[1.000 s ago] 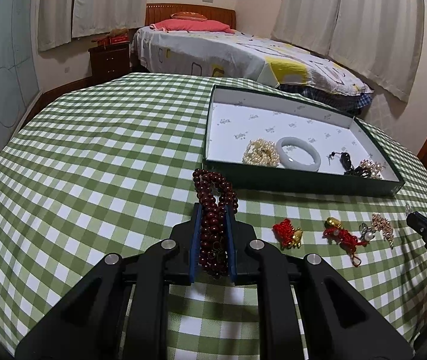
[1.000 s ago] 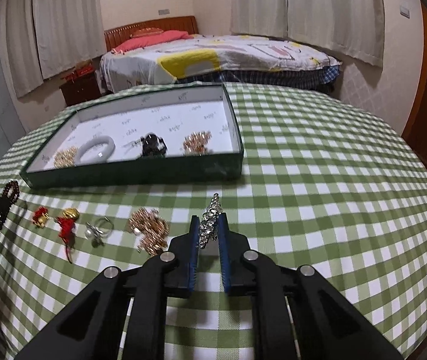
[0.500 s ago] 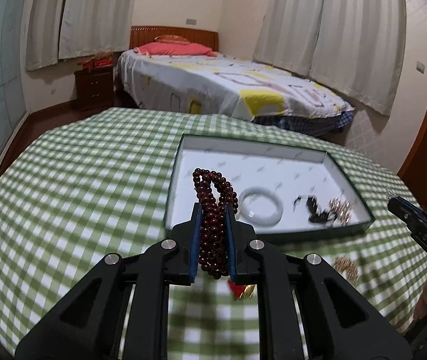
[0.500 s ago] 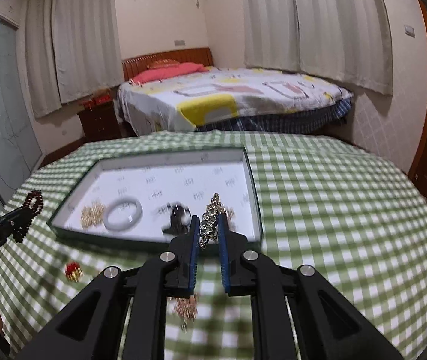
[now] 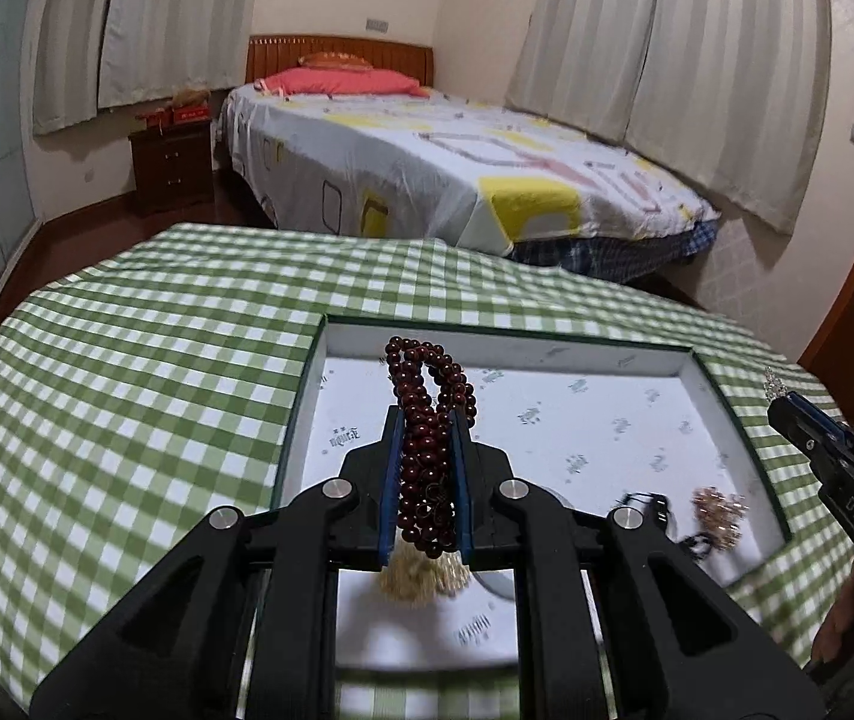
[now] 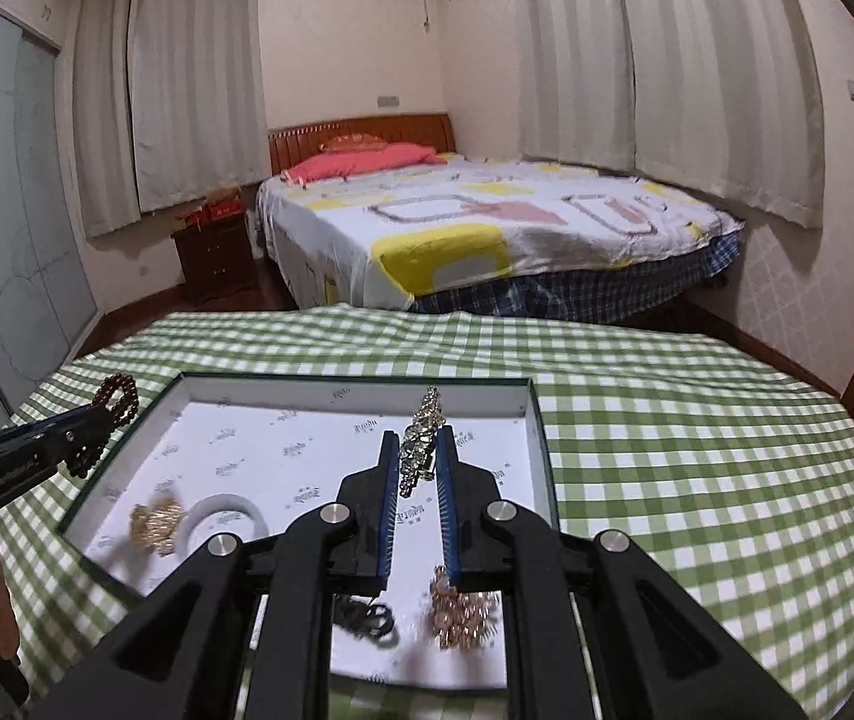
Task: Organize jewelry
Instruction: 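Carry the bead bracelet and rhinestone brooch over the tray with both tools, then open the left tool to drop the bracelet while the right tool releases the brooch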
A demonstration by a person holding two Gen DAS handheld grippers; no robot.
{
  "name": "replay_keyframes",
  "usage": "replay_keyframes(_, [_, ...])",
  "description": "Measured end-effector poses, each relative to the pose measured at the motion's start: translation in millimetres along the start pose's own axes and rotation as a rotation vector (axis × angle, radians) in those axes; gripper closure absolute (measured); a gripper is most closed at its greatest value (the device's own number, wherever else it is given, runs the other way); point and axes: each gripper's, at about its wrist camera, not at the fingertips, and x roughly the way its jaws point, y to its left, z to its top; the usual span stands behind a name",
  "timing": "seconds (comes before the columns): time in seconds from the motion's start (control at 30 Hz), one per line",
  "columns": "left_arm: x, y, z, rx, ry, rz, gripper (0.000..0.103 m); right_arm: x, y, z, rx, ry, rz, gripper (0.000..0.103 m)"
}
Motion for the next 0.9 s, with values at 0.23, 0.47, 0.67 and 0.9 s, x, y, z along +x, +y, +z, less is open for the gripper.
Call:
replay_keyframes(0.23, [45, 1, -5, 0.018, 0.105, 0.028, 0.088, 41, -15, -9, 0.041, 0.121, -0.004, 0.090])
replay_keyframes(0.47, [67, 3, -9, 0.019, 0.184, 0.025, 0.088, 61, -20, -15, 0.049, 0.207, -0.019, 0.090])
replay_keyframes(0.67, [76, 2, -11, 0.024, 0.214, 0.024, 0.088, 64, -23, -16, 0.041, 0.229, -0.026, 0.090])
replay_keyframes(0.9, [78, 3, -8, 0.015, 0.221, 0.024, 0.080, 63, -31, -17, 0.071, 0.228, -0.018, 0.088])
